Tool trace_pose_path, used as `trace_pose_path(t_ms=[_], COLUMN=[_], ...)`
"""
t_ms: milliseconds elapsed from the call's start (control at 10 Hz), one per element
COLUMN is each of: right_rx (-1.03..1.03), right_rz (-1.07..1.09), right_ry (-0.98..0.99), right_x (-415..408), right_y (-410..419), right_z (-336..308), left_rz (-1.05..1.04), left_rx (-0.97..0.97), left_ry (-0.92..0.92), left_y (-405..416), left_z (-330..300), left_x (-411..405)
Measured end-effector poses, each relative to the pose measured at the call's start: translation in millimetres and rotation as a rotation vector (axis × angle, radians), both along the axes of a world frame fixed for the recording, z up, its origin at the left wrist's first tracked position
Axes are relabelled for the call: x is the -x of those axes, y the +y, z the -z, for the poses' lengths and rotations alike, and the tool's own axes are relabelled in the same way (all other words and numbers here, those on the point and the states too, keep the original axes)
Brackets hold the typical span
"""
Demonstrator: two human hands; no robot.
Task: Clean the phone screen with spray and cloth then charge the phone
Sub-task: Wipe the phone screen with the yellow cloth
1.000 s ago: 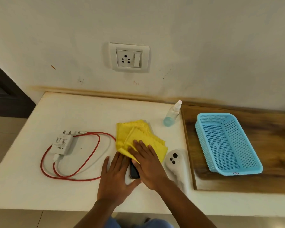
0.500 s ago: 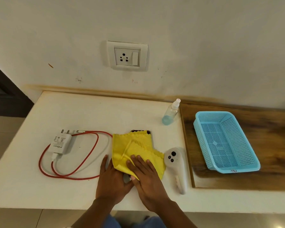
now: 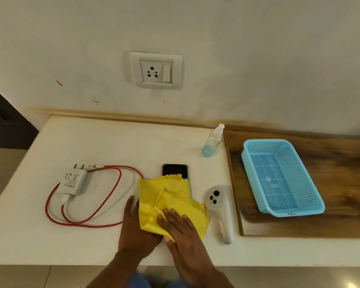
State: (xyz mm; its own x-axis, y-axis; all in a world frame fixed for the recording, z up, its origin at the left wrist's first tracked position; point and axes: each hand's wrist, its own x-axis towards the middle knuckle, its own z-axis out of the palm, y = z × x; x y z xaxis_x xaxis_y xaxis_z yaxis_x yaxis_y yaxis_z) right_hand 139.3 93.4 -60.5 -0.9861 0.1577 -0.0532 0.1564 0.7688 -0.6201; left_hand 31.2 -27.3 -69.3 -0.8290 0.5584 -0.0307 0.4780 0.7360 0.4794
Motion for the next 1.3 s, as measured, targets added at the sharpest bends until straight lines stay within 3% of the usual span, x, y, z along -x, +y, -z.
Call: trace_pose_path(t_ms=[100,200,300,400,500,600,700,800,1000,1100,1300], right_rx=[0.054,0.054,0.249,0.480,0.872,1.025,0.796,0.534,-0.135,-0.368,-0.344], right_rz=[-0.028,-0.136,-0.290,-0.273,-0.037,0.112,0.256,0.279,0.064,-0.158,-0.151], right_ry=[0.006,-0.130,-0.508,-0.758,-0.558,-0.344,-0.027,0.182,0.077,-0.164,-0.053], right_x=[-19,-32,-31,-33,-30,-16,35,96,140,127,105], right_y=[-4,-1,8,20,40,59,88,90,77,67,63], right_z=[-1,-10,-32,-56,-110,-142,-161,-152,-85,-22,5], left_rz=[0.230,0.275,0.274,0.230,0.203,0.260,0.137,0.203,0.198,0.190,0.172], left_rx=[-0.019,0.136,0.230,0.174,-0.030,0.055,0.008,0.180,0.208,0.195,0.164], left_ry=[-0.123,0.038,-0.019,-0.054,-0.261,-0.153,-0.025,0.023,-0.019,0.012,0.075], left_y=[6,7,5,10,16,1,2,12,14,15,14], left_z=[-6,5,9,4,-2,12,14,9,8,7,9], left_x=[4,9,7,6,8,5,2,4,5,5,4])
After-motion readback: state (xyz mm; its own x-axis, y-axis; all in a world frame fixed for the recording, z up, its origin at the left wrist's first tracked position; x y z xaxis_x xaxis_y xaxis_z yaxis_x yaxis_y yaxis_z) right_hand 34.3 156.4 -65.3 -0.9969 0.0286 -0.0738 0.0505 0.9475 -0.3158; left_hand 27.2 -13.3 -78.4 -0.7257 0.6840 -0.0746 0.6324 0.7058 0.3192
